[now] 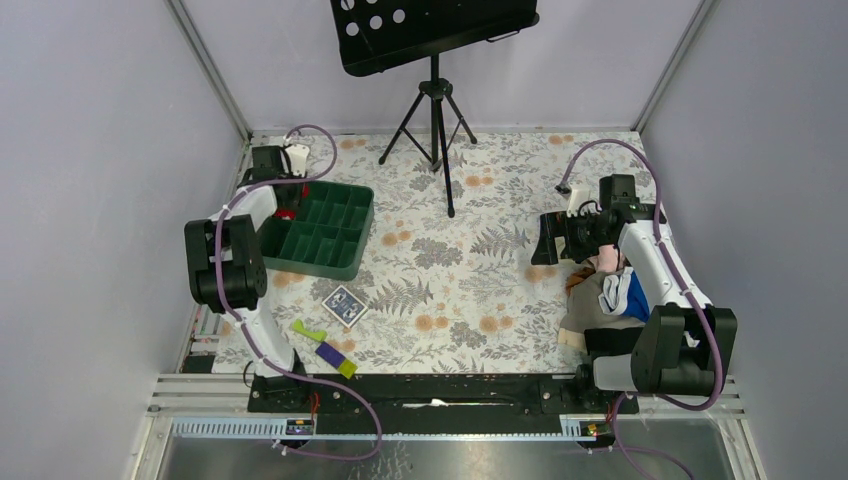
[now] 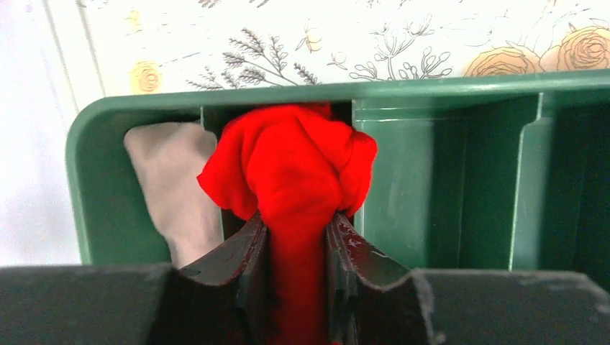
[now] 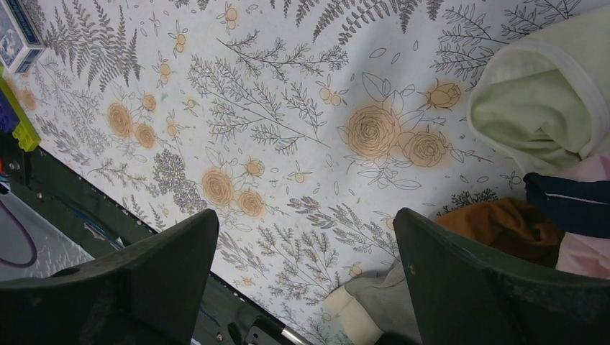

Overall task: Roll the underwear
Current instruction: Place the underwear in the storage box.

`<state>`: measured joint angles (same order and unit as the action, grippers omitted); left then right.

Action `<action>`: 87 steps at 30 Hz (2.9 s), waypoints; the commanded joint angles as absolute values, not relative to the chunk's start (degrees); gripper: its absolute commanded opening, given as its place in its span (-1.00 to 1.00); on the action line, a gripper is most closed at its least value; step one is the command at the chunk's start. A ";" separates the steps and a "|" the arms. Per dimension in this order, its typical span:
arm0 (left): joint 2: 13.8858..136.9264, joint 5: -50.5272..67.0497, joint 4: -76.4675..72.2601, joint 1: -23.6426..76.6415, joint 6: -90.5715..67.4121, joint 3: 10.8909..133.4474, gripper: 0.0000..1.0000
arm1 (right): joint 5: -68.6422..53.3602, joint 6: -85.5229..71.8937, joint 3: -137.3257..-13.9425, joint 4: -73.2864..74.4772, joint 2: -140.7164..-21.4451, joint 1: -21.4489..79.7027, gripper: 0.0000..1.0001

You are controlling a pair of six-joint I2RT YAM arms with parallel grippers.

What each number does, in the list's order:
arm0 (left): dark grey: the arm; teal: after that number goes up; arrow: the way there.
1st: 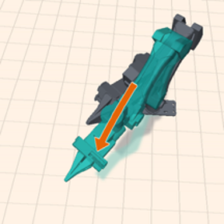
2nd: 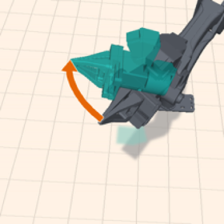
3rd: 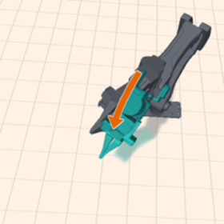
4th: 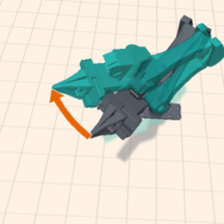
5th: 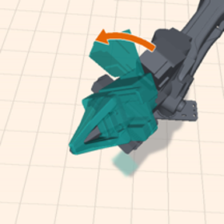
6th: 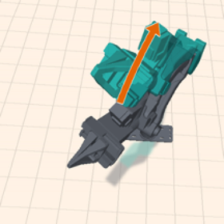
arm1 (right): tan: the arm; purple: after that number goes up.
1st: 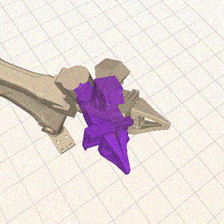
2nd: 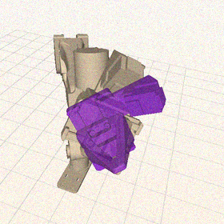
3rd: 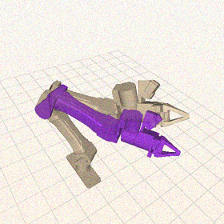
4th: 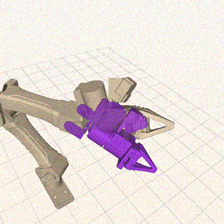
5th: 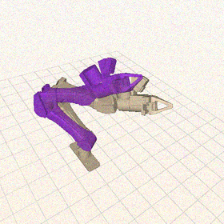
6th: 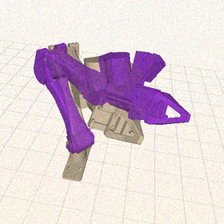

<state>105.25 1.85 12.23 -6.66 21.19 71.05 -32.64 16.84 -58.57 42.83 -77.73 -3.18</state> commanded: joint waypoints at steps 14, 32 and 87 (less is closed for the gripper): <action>113.29 12.56 18.99 -10.79 19.70 78.09 -1.00 | -33.53 17.85 -57.54 44.53 -75.37 -4.48 0.97; 110.05 10.31 20.70 -10.90 18.36 79.77 -0.17 | -34.77 17.31 -57.51 43.34 -75.84 -4.48 0.97; 107.08 7.12 26.25 -10.96 18.49 79.41 -0.63 | -35.15 16.88 -59.07 43.37 -77.24 -4.55 0.97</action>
